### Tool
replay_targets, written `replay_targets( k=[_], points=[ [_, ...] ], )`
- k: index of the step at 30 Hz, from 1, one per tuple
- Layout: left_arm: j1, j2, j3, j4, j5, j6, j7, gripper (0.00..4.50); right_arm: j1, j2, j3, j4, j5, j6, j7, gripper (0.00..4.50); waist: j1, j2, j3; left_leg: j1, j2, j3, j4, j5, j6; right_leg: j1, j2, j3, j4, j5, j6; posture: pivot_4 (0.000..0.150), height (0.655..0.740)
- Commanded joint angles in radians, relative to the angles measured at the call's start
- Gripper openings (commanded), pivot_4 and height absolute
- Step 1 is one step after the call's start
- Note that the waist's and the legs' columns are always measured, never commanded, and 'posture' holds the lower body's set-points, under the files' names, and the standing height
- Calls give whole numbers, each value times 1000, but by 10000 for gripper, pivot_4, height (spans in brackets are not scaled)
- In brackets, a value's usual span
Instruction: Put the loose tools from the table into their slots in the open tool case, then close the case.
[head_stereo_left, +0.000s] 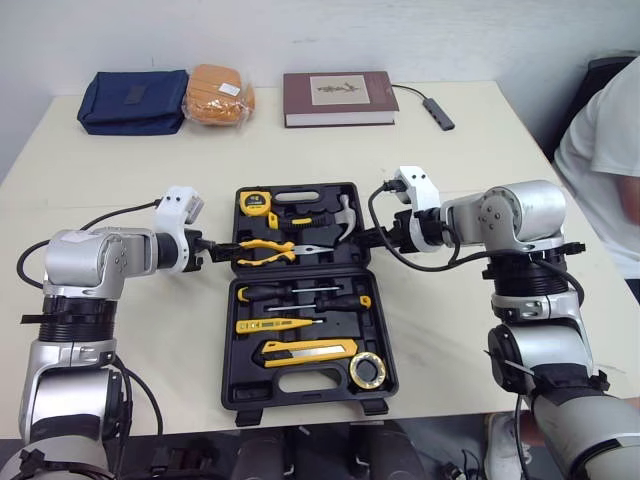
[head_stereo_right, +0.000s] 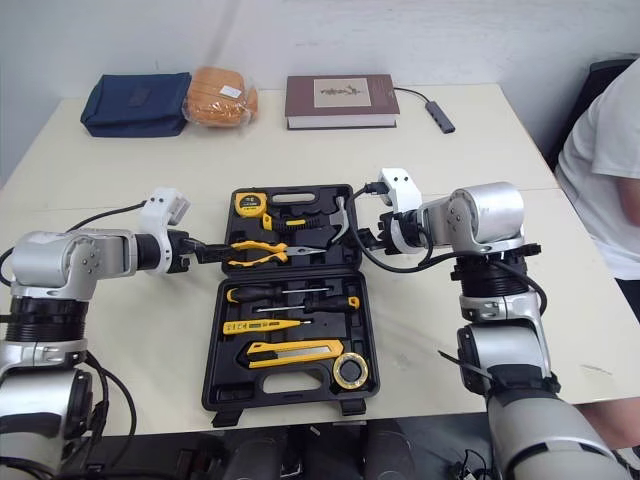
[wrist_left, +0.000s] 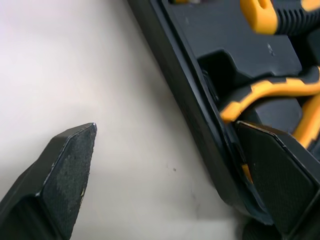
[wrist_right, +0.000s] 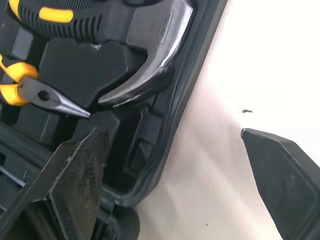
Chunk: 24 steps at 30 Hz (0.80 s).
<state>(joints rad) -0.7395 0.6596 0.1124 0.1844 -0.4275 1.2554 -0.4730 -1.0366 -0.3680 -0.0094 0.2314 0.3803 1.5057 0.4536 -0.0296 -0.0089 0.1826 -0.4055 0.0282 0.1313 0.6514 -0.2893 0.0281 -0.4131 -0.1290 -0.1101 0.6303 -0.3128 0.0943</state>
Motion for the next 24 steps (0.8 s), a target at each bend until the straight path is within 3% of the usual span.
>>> replay_targets(
  k=[1, 21, 24],
  points=[
    [-11, -3, 33, 3, 15, -18, 22, 45000, -17, 17, -29, -8, -5, -14, -27, 43977, 0, 0, 0, 0, 0, 0, 0, 0, 0, 0, 0, 0, 1, 0, 0, 1500, 7400],
    [-53, -47, -59, 29, 78, -16, 41, 45000, -20, 76, -42, 49, -34, -9, -121, 43977, 2, -1, 0, 1, -1, 0, 4, 1, 0, 0, -1, 2, 7, 0, 0, 1500, 7400],
    [-59, -54, -54, 29, 82, -16, 43, 37018, -21, 65, -46, 54, -35, 6, -126, 45000, 2, -1, -1, 1, -1, 0, 4, 1, 0, 0, -2, 2, 8, 0, 0, 1500, 7400]
  ],
)
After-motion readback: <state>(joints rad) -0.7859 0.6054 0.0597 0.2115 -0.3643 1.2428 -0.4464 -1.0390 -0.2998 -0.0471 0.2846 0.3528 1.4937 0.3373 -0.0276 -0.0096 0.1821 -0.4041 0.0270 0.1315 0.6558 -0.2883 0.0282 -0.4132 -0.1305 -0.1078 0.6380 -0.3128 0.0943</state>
